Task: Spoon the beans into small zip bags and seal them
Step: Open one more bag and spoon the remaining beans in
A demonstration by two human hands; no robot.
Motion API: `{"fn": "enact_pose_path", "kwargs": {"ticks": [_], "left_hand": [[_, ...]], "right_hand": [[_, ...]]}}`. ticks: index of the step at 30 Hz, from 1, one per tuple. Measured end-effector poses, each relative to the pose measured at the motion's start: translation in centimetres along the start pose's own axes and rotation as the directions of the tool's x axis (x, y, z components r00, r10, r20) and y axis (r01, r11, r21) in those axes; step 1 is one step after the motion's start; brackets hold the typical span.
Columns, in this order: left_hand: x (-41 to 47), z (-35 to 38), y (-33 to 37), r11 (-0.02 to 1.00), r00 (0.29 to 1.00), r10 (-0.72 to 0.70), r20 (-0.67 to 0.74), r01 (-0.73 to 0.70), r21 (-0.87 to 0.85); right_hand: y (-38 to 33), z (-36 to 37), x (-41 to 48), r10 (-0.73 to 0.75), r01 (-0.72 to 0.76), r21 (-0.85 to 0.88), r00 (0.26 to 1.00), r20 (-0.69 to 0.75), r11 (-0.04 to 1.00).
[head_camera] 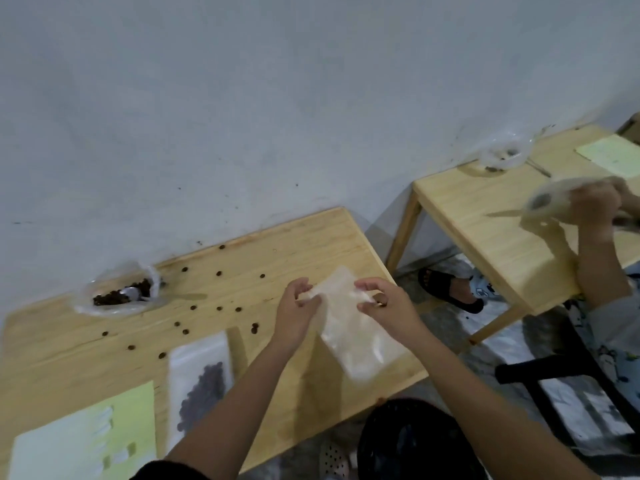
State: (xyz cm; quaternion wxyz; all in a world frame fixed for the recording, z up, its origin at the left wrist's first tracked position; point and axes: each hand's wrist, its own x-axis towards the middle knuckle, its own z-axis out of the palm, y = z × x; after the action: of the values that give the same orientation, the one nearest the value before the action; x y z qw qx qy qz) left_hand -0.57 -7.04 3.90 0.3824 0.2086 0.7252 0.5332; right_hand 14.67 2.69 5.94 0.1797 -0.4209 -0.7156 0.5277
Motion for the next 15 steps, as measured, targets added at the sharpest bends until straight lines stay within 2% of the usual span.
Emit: {"fn": "enact_pose_path", "kwargs": {"ticks": [3,7,11,15], "left_hand": [[0.4,-3.6,2.4,0.998,0.996,0.051,0.077,-0.054,0.041],[-0.1,-7.5,4.8,0.997,0.991,0.068,0.114,-0.07,0.021],[-0.9,-10.5,5.6,0.993,0.993,0.121,-0.01,-0.121,0.005],[-1.4,-12.1,5.7,0.986,0.981,0.164,-0.1,-0.165,-0.008]], "right_hand": [[-2.5,0.8,1.4,-0.057,0.059,-0.02,0.994,0.091,0.998],[-5.1,2.8,2.9,-0.148,0.157,-0.101,0.985,0.086,0.982],[-7.8,5.4,4.0,-0.252,0.248,-0.134,0.968,-0.006,0.959],[-10.6,8.0,4.1,-0.252,0.252,0.008,0.967,0.034,0.968]]}}
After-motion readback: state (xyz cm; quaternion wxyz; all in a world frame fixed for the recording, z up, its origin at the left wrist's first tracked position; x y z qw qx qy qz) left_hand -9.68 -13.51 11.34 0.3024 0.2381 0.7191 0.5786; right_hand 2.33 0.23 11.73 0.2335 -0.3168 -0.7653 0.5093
